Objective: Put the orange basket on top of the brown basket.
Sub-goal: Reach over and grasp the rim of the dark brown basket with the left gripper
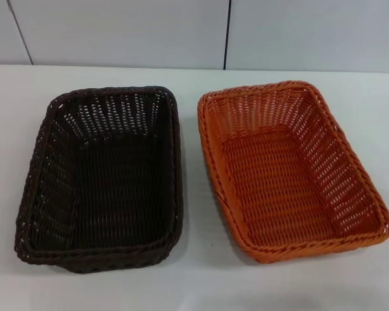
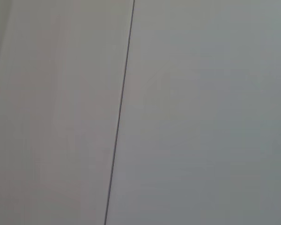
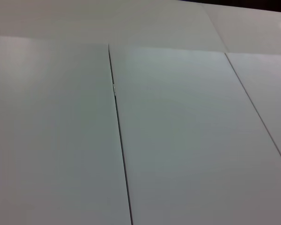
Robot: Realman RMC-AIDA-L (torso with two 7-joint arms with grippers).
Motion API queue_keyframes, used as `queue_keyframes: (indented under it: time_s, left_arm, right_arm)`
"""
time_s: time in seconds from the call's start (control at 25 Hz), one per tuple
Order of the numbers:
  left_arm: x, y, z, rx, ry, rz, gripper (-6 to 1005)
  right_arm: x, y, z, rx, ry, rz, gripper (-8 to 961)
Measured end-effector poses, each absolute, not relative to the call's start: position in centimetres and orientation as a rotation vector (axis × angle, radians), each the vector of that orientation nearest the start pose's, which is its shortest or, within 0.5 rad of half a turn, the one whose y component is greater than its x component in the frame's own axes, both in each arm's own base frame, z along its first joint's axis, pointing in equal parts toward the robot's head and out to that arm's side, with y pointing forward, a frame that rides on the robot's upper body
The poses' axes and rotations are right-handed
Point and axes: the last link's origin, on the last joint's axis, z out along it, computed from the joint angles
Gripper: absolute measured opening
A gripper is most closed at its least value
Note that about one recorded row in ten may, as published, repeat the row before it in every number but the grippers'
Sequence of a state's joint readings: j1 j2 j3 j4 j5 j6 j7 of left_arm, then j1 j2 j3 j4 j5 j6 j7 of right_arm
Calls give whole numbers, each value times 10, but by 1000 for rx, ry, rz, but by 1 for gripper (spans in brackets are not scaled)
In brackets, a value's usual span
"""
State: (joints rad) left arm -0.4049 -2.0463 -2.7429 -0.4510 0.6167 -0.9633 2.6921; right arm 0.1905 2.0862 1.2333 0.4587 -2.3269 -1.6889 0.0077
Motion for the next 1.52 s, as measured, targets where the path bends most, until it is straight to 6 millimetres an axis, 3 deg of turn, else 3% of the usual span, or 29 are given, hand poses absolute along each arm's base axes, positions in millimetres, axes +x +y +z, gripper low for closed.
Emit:
queue_keyframes:
  time_s: [0.68, 0.88, 0.96, 1.24, 1.44, 1.52]
  left_arm:
    - [-403, 334, 174, -1002, -556, -650, 789]
    - [-396, 339, 179, -1082, -640, -724, 786]
    - [-382, 346, 185, -1145, -730, -738, 785]
    - [-349, 349, 197, -1214, -805, -686, 780]
    - [-331, 342, 205, -1235, -839, -805, 777]
    - [-317, 342, 204, -1338, -891, -925, 775]
  right_arm:
    - [310, 264, 86, -910, 171, 974, 678]
    - [310, 264, 86, -910, 169, 975, 677]
    - [310, 265, 87, -910, 168, 975, 677]
    - [307, 269, 87, -914, 163, 984, 677]
    - [305, 273, 87, -920, 161, 991, 677]
    - [304, 274, 87, -921, 160, 992, 677]
